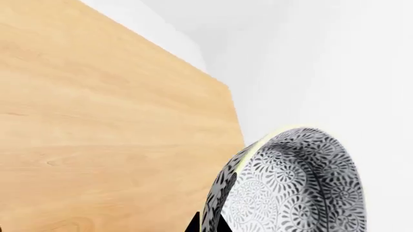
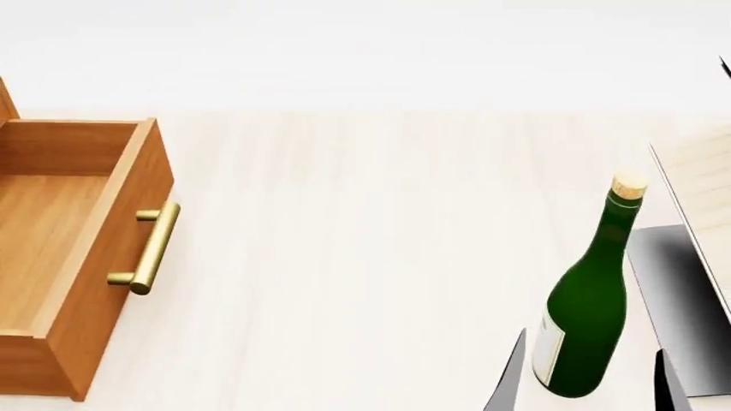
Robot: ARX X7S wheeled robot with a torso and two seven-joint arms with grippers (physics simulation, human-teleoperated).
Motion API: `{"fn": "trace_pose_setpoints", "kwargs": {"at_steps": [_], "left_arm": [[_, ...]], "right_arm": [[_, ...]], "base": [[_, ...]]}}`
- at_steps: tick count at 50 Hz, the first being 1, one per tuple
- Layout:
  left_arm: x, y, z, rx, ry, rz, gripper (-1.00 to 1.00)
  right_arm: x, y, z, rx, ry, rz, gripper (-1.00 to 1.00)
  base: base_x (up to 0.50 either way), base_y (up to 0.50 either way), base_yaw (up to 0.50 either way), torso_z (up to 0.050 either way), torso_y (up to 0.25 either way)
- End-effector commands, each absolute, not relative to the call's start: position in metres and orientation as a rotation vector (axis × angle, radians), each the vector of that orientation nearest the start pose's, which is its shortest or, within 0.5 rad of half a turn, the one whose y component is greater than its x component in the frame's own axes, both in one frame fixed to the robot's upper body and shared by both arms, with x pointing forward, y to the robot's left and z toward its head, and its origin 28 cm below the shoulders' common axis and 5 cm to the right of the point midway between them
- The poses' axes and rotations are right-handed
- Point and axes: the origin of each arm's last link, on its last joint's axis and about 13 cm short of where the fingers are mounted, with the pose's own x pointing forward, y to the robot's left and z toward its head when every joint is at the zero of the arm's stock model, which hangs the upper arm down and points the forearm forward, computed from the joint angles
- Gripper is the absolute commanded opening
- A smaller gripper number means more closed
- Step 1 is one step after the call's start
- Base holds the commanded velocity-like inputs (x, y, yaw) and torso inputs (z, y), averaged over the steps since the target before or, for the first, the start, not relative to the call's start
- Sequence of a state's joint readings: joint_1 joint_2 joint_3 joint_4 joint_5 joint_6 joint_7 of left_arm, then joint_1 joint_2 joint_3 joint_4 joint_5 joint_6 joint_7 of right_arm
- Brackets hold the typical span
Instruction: Put the bowl on top of the cabinet.
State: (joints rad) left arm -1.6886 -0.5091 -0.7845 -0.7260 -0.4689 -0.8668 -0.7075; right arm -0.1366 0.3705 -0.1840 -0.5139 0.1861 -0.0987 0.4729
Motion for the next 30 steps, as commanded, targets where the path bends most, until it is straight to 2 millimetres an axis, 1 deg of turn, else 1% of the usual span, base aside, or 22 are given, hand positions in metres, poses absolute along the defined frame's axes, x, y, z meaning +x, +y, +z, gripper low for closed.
{"fn": "trace_pose_setpoints", "kwargs": {"at_steps": [1, 6, 8, 13, 19, 30], "left_arm": [[0.323, 0.430, 0.388, -1.175, -0.031, 0.735, -1.00], [0.322, 0.433, 0.388, -1.177, -0.036, 0.785, -1.00], [0.322, 0.434, 0.384, -1.174, -0.033, 0.803, -1.00], [0.325, 0.432, 0.381, -1.173, -0.024, 0.801, -1.00], [0.327, 0.430, 0.381, -1.145, -0.022, 0.797, -1.00], [0.335, 0.426, 0.377, -1.109, -0.005, 0.802, -1.00]], "right_arm": [[0.173, -0.115, 0.099, 0.002, -0.415, -0.139, 1.00], [0.173, -0.115, 0.099, 0.002, -0.414, -0.138, 1.00], [0.173, -0.115, 0.099, 0.003, -0.414, -0.139, 1.00], [0.173, -0.115, 0.098, 0.002, -0.413, -0.137, 1.00], [0.173, -0.115, 0.099, 0.003, -0.413, -0.137, 1.00], [0.173, -0.115, 0.099, 0.004, -0.414, -0.137, 1.00]], "base": [[0.00, 0.00, 0.00, 0.000, 0.000], [0.00, 0.00, 0.00, 0.000, 0.000], [0.00, 0.00, 0.00, 0.000, 0.000], [0.00, 0.00, 0.00, 0.000, 0.000], [0.00, 0.00, 0.00, 0.000, 0.003], [0.00, 0.00, 0.00, 0.000, 0.000]]}}
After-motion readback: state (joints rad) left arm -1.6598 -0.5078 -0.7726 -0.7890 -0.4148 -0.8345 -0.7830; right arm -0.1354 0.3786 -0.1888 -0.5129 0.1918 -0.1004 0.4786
